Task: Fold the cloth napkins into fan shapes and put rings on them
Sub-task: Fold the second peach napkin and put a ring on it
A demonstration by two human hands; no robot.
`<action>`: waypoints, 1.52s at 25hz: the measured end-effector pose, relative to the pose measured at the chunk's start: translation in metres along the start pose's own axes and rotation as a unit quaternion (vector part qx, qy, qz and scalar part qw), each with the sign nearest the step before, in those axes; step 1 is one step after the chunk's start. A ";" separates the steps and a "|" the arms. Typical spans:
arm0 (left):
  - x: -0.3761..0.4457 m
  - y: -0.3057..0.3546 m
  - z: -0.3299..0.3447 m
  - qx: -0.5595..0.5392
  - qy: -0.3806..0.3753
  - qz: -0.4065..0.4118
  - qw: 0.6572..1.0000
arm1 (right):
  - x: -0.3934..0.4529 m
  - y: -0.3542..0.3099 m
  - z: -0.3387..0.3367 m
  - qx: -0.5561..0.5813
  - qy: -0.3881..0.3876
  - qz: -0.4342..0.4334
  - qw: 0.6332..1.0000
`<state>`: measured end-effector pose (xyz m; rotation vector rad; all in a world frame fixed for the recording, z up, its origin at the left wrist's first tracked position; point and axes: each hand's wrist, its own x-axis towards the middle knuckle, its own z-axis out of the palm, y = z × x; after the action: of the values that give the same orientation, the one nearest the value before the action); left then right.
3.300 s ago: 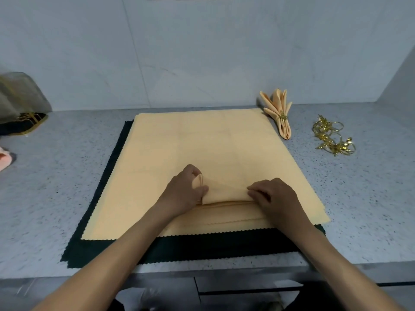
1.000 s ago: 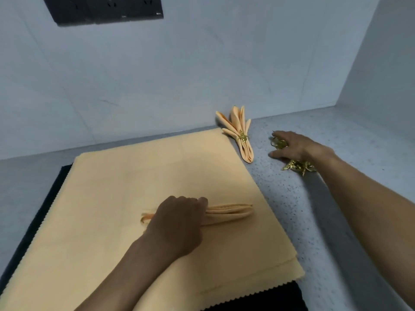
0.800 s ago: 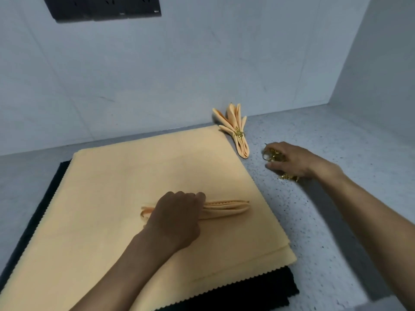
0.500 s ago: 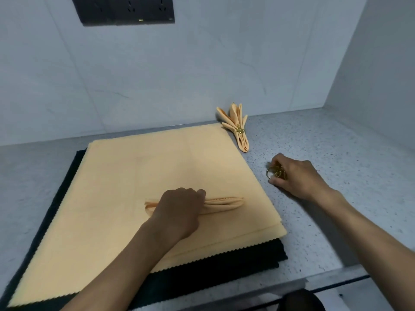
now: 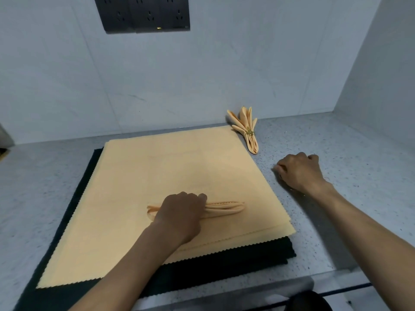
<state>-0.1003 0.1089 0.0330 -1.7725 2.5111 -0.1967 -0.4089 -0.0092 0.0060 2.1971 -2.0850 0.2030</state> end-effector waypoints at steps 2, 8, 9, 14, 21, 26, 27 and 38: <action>0.001 -0.001 0.002 -0.002 0.006 0.000 1.000 | -0.003 0.005 0.003 0.026 0.014 -0.018 0.999; 0.001 -0.002 0.002 -0.003 0.011 0.005 1.000 | -0.007 0.008 0.000 0.094 0.145 -0.006 0.985; 0.000 -0.003 0.002 -0.004 0.012 0.004 1.000 | -0.006 0.008 -0.002 0.142 0.162 0.017 0.976; 0.000 -0.003 0.003 -0.008 0.009 -0.001 1.000 | -0.002 0.011 -0.009 0.323 0.144 0.099 0.930; 0.001 -0.006 0.002 -0.008 0.006 -0.018 1.000 | -0.014 -0.008 -0.022 0.337 0.179 0.020 0.924; -0.002 -0.025 -0.003 -0.020 0.009 -0.047 0.999 | -0.038 -0.075 -0.015 0.287 0.160 -0.095 0.940; -0.005 -0.028 -0.003 -0.021 0.010 -0.049 0.999 | -0.043 -0.087 -0.009 0.281 0.143 -0.096 0.944; -0.031 -0.053 0.006 -0.037 0.024 -0.068 0.997 | -0.069 -0.136 0.007 0.377 0.062 -0.047 0.923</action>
<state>-0.0397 0.1199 0.0341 -1.9927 2.4609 -0.1560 -0.2765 0.0651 -0.0108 2.5441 -2.0282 1.2889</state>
